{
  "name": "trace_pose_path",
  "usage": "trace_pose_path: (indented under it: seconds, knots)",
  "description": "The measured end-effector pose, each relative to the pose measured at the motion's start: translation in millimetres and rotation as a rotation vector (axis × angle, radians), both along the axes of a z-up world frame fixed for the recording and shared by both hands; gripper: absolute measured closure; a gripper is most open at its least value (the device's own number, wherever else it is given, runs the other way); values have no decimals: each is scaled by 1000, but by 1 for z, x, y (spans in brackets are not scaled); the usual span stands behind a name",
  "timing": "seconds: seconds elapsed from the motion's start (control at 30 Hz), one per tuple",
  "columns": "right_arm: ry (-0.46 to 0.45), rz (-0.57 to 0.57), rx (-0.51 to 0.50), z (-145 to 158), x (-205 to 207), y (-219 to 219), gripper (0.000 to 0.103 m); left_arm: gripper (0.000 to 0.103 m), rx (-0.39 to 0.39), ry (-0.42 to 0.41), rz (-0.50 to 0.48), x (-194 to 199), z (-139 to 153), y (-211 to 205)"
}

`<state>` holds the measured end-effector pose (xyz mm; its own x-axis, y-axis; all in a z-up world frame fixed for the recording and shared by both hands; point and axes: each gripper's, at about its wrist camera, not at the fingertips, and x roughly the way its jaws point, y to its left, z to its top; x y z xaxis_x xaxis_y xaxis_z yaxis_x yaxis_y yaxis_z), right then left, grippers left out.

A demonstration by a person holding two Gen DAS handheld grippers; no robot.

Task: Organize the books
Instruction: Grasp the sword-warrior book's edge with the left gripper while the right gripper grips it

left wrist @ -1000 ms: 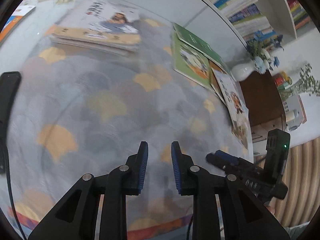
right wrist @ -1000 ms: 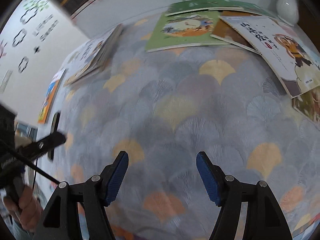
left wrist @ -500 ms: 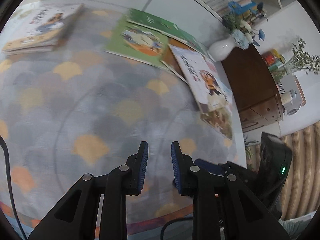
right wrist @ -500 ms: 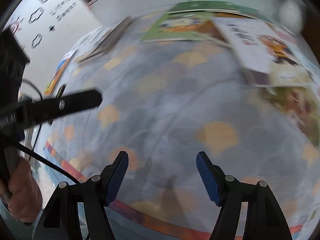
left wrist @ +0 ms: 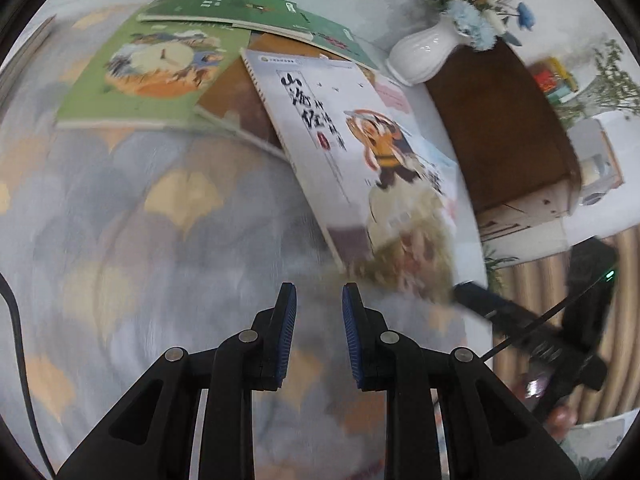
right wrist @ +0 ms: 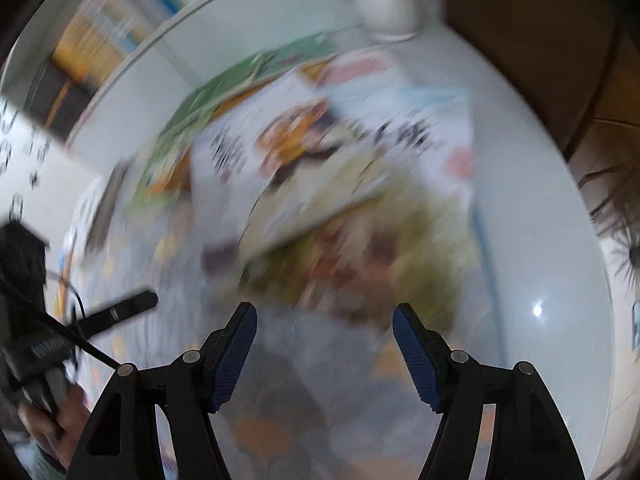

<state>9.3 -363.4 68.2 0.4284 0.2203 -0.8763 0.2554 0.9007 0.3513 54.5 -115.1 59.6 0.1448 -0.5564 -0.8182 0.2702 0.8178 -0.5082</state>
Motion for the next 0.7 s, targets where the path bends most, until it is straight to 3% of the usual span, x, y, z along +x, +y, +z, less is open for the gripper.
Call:
trace_pose_path:
  seconds: [0.17,0.23,0.5,0.7]
  knots:
    - [-42,-15,-77,7,43,-16,36,82,8,25,42,27,-6,-13]
    - [-59,15,-83,6,59,-12,55,82,11,41,61,35,-12,-16]
    - [-23,15,-125,-26,110,-18,55,81,-17,75,40,48,-23,-30]
    - [-2,60,-113,-29,109,-5,53,80,-40,81,-17,46,-25,-37]
